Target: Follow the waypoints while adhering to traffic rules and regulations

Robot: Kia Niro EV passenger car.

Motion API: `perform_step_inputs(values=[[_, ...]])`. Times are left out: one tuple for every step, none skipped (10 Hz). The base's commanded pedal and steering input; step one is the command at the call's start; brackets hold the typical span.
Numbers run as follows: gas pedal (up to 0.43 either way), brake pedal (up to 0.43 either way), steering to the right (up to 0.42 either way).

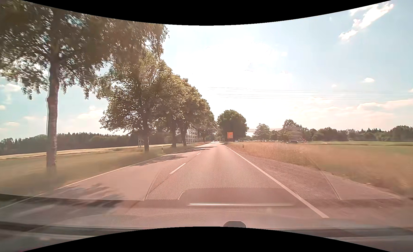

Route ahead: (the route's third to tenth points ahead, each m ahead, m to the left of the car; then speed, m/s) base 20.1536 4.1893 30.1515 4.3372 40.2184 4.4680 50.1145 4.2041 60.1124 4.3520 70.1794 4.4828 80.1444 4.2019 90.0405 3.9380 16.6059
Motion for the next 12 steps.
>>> perform_step_inputs(values=[[0.220, 0.000, -0.001], [0.220, 0.000, -0.001], [0.220, 0.000, -0.002], [0.220, 0.000, -0.001], [0.220, 0.000, -0.002], [0.220, 0.000, -0.002], [0.220, 0.000, -0.002], [0.220, 0.000, -0.002], [0.220, 0.000, -0.002], [0.220, 0.000, -0.002], [0.220, 0.000, -0.002], [0.220, 0.000, -0.002]])
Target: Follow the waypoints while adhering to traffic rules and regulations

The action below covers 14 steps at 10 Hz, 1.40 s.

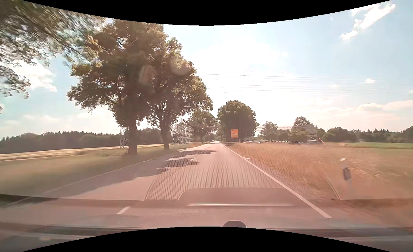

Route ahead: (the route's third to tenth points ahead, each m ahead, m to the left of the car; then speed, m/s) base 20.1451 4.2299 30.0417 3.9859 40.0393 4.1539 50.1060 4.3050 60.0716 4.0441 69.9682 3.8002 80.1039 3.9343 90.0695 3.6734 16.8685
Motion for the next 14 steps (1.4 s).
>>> perform_step_inputs(values=[[0.220, 0.000, -0.002], [0.220, 0.000, -0.002], [0.220, 0.000, -0.002], [0.220, 0.000, -0.002], [0.220, 0.000, -0.002], [0.220, 0.000, -0.002], [0.220, 0.000, -0.002], [0.220, 0.000, -0.002], [0.220, 0.000, -0.002], [0.220, 0.000, -0.002], [0.220, 0.000, -0.002], [0.220, 0.000, -0.002], [0.220, 0.000, -0.002], [0.220, 0.000, -0.002]])
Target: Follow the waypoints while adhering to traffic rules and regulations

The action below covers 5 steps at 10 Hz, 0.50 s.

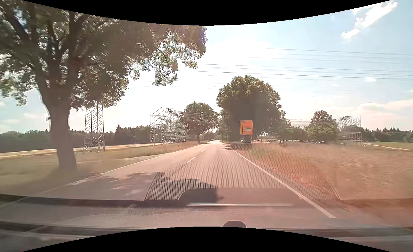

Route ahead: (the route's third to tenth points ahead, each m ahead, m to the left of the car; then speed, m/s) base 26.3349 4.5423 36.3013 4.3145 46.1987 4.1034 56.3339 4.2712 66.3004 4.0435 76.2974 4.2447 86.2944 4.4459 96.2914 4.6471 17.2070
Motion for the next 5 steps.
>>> perform_step_inputs(values=[[0.220, 0.000, -0.002], [0.220, 0.000, -0.002], [0.220, 0.000, -0.002], [0.220, 0.000, -0.002], [0.220, 0.000, -0.002]])
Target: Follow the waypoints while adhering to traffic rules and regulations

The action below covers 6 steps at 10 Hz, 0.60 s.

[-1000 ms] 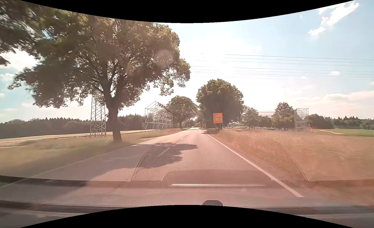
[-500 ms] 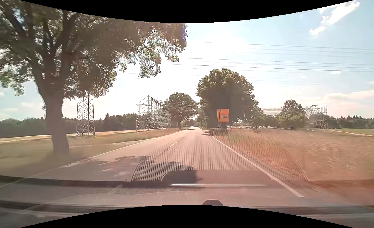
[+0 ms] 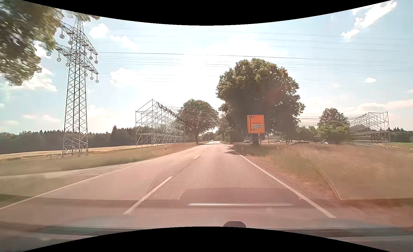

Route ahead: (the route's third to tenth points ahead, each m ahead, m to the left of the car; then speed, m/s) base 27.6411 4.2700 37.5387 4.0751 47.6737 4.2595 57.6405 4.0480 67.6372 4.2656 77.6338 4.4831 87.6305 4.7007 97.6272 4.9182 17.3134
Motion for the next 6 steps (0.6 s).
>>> perform_step_inputs(values=[[0.220, 0.000, -0.002], [0.220, 0.000, -0.002], [0.220, 0.000, -0.002], [0.220, 0.000, -0.002], [0.220, 0.000, -0.002], [0.220, 0.000, -0.002]])
